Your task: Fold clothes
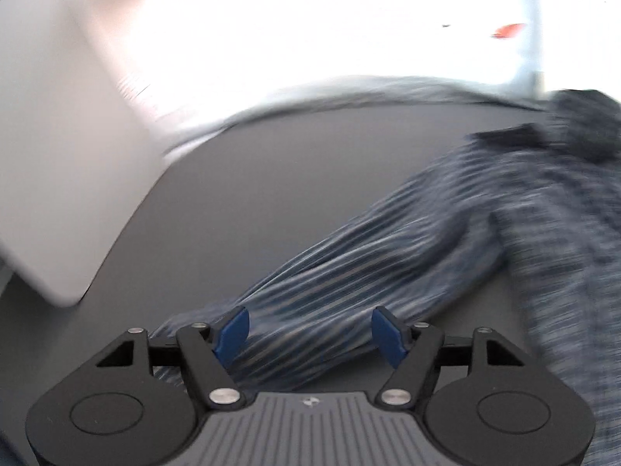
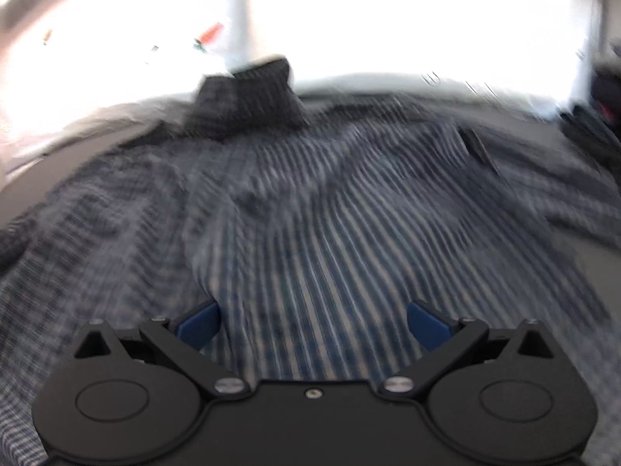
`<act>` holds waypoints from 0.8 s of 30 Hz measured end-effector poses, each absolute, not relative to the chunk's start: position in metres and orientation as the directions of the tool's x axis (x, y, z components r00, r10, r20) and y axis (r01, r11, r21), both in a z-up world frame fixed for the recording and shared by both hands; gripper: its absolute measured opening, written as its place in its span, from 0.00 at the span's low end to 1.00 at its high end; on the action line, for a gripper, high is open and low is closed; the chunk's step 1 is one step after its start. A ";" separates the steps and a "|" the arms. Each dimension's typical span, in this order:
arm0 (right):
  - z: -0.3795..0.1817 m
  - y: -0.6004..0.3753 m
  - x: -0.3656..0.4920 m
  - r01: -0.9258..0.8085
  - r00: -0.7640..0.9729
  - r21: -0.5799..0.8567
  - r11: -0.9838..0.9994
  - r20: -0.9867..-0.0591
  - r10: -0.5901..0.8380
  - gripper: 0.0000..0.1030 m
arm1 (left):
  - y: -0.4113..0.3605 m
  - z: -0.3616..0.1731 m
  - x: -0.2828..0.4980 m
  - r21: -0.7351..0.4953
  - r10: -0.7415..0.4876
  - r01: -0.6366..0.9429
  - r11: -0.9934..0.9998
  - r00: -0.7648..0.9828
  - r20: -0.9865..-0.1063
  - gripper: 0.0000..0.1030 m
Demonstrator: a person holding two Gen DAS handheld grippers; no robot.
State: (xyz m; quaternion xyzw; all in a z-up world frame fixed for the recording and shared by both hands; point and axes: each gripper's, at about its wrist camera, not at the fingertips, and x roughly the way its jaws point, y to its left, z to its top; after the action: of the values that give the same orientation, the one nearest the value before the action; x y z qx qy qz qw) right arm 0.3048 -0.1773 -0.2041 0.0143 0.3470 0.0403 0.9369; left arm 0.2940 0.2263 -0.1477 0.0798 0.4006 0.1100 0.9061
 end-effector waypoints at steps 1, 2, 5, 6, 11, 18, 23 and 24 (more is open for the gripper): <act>-0.200 -0.178 0.311 -0.088 0.766 0.047 0.995 -0.635 0.097 1.00 | 0.214 -0.145 0.301 0.211 0.235 -0.119 0.970 0.665 -0.709 0.72; -0.196 -0.179 0.317 -0.110 0.776 0.038 0.993 -0.621 0.110 1.00 | 0.201 -0.144 0.309 0.182 0.206 -0.107 0.977 0.673 -0.710 0.73; -0.188 -0.187 0.346 -0.169 0.783 0.043 0.985 -0.601 0.161 0.94 | 0.163 -0.144 0.341 0.063 0.107 -0.089 0.994 0.688 -0.718 0.73; -0.185 -0.192 0.358 -0.182 0.779 0.054 0.982 -0.601 0.178 0.89 | 0.150 -0.145 0.351 0.022 0.073 -0.082 0.996 0.692 -0.718 0.73; -0.170 -0.212 0.417 -0.216 0.772 0.084 0.973 -0.595 0.223 0.60 | 0.087 -0.152 0.400 -0.056 -0.019 -0.029 0.998 0.711 -0.703 0.72; -0.186 -0.213 0.497 -0.317 0.726 0.060 0.947 -0.628 0.282 0.15 | 0.027 -0.183 0.482 -0.163 -0.183 0.095 0.982 0.683 -0.707 0.31; -0.212 -0.192 0.545 -0.382 0.698 0.052 0.923 -0.639 0.324 0.11 | 0.014 -0.212 0.538 -0.195 -0.191 0.069 0.978 0.669 -0.718 0.23; -0.216 -0.188 0.554 -0.383 0.696 0.055 0.922 -0.640 0.327 0.11 | 0.012 -0.218 0.547 -0.195 -0.187 0.063 0.979 0.667 -0.722 0.23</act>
State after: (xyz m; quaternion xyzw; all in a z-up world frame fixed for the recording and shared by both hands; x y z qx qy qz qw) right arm 0.5538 -0.1878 -0.2162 -0.0414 0.3392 0.1928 0.9198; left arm 0.5475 0.0125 -0.2179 -0.0770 0.4024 -0.0685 0.9096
